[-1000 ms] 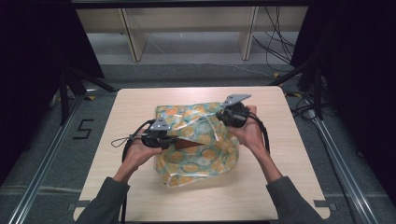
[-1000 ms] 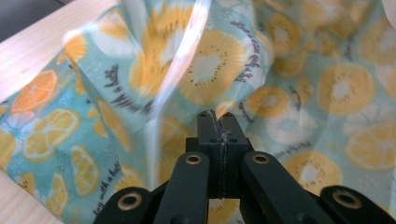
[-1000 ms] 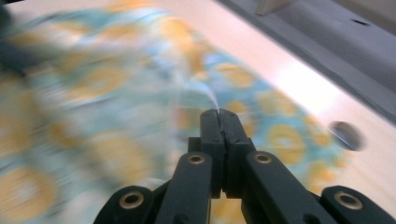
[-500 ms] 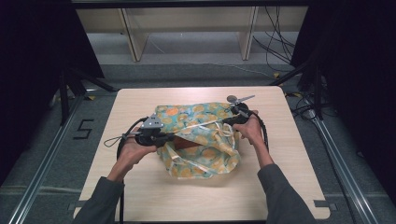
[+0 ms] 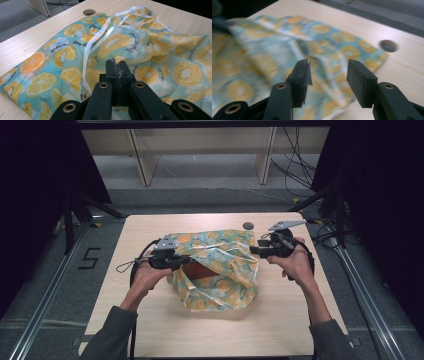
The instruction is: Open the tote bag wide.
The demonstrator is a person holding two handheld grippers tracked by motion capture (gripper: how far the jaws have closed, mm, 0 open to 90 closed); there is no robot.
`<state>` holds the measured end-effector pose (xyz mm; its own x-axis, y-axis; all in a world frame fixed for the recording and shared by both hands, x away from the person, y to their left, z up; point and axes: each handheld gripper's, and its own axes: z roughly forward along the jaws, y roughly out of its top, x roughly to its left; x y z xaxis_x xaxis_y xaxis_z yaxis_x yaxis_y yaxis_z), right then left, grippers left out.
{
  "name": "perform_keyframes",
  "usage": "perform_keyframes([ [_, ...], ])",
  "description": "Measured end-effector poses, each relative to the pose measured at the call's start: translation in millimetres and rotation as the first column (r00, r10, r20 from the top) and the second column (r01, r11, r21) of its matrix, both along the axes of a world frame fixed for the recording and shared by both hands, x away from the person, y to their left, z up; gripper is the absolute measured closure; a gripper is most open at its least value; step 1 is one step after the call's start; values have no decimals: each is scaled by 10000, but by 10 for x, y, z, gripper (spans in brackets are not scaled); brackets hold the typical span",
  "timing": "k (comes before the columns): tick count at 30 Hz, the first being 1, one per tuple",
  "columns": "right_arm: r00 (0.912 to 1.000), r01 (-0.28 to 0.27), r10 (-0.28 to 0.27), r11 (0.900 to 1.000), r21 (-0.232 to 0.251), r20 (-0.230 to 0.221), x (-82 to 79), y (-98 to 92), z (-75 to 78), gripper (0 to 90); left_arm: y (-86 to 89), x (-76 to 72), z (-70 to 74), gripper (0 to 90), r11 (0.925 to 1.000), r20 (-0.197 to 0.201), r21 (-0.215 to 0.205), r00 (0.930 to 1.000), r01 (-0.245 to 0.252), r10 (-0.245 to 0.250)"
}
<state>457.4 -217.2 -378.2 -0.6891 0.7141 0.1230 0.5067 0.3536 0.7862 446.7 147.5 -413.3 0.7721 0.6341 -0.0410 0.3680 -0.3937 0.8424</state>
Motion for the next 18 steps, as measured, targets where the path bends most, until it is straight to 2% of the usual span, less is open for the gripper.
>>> perform_keyframes([
  [1,9994,-285,283,9995,-107,-193,-82,50,-11,513,4,-8,2,895,10000,-120,66,9999,-56,57],
  [2,9981,-596,595,9982,-73,-160,-138,104,-58,503,0,1,-2,895,10000,0,-1,10000,-20,20],
  [3,9956,-800,795,9968,-73,-494,-194,151,-96,495,0,-5,-2,895,10000,-10,23,10000,-60,60],
  [4,9948,-881,880,9961,13,-505,-227,212,-167,484,2,-8,1,895,10000,9,54,10000,-23,23],
  [5,9928,-939,922,9954,-193,-766,-263,280,-235,466,3,-9,6,895,9999,41,104,10000,18,-18],
  [6,9928,-939,922,9954,-193,-766,-263,280,-235,466,3,-9,6,895,9999,41,104,10000,18,-18],
  [7,9905,-1168,1099,9896,-844,-826,-292,389,-373,447,7,-5,7,895,9999,97,102,9999,37,-38],
  [8,9883,-1261,1142,9848,-1193,-1014,-309,435,-425,441,8,-9,4,895,10000,51,62,10000,-36,35],
  [9,9891,-1189,1031,9806,-1561,-1054,-319,476,-475,434,28,-4,10,894,9997,39,224,9999,98,-99],
  [10,9927,-962,795,9755,-1980,-907,-324,518,-535,435,30,-5,6,895,9998,46,160,10000,71,-72],
  [11,9919,-1102,919,9658,-2347,-875,-326,552,-577,461,27,-8,3,895,10000,33,45,10000,13,-13],
  [12,9915,-1179,976,9534,-2776,-862,-327,573,-607,543,29,-13,-3,895,10000,-22,0,10000,-81,81],
  [13,9923,-1198,1048,9466,-2993,-658,-318,590,-659,660,37,-11,-10,894,10000,-59,-14,10000,-9,9],
  [14,9903,-1374,1235,9359,-3243,-631,-301,589,-695,757,43,-20,-18,895,10000,-72,59,10000,19,-19],
  [15,9888,-1488,1349,9298,-3366,-643,-288,579,-721,834,44,-30,-25,895,10000,-72,51,10000,45,-44],
  [16,9890,-1479,1385,9252,-3494,-519,-275,556,-739,879,44,-49,-31,895,10000,-97,94,10000,-9,10],
  [17,9893,-1455,1347,9257,-3490,-554,-278,533,-743,900,64,-54,-31,895,9995,-82,280,9998,176,-174],
  [18,9880,-1542,1451,9183,-3647,-522,-269,478,-730,900,74,-69,-34,895,9994,-88,306,9998,174,-171],
])
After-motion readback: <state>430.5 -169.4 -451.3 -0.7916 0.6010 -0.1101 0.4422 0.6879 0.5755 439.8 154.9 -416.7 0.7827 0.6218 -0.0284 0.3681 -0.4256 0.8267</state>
